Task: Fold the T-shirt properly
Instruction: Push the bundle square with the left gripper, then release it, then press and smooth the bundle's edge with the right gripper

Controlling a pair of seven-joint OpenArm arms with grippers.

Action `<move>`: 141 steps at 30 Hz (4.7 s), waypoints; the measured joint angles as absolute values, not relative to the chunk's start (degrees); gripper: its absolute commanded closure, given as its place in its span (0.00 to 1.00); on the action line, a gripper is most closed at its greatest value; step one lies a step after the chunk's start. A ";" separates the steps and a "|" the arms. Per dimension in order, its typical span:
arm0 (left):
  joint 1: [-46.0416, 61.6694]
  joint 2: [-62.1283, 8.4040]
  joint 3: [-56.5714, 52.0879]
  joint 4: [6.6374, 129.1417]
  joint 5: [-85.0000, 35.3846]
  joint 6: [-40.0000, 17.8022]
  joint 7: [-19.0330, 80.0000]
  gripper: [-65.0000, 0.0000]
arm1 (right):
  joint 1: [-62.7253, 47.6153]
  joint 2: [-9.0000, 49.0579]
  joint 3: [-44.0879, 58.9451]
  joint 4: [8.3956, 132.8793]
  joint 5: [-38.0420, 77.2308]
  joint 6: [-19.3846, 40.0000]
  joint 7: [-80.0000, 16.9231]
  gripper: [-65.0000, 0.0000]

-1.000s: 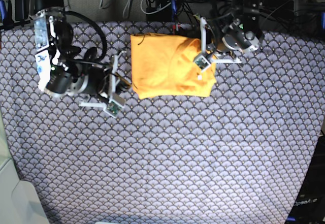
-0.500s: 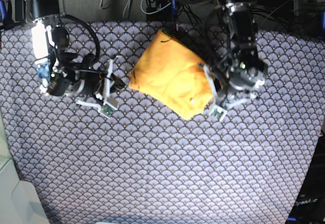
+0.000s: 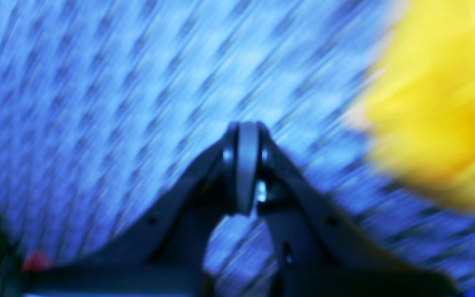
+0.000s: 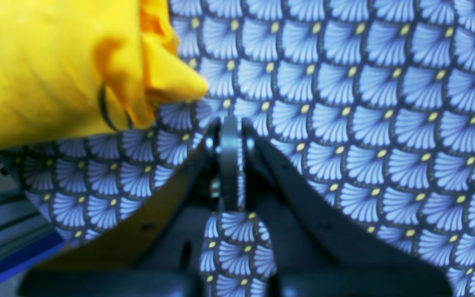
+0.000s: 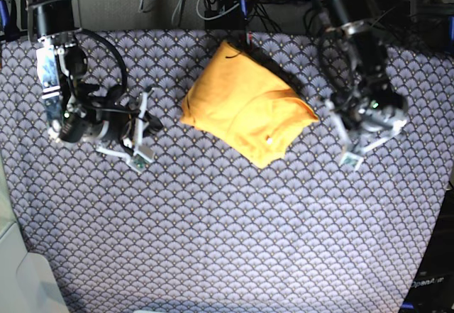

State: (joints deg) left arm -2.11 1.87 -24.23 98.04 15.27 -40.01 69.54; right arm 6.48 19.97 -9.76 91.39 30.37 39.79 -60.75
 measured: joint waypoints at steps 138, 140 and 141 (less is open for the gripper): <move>18.85 -7.44 -40.84 103.61 -25.78 -20.75 68.58 1.00 | -8.29 21.89 -20.34 88.58 32.99 40.51 -33.47 1.00; 18.81 -7.42 -40.82 103.61 -25.85 -20.75 68.55 1.00 | -8.47 21.91 -20.34 87.83 33.30 40.69 -32.42 1.00; 18.81 -7.44 -40.82 103.61 -25.85 -20.75 68.55 1.00 | -8.47 21.93 -20.73 87.85 33.26 40.69 -32.34 1.00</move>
State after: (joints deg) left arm 18.81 -7.44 -40.82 103.61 -25.85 -20.75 68.55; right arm -8.47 21.93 -20.73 87.85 33.26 40.69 -32.34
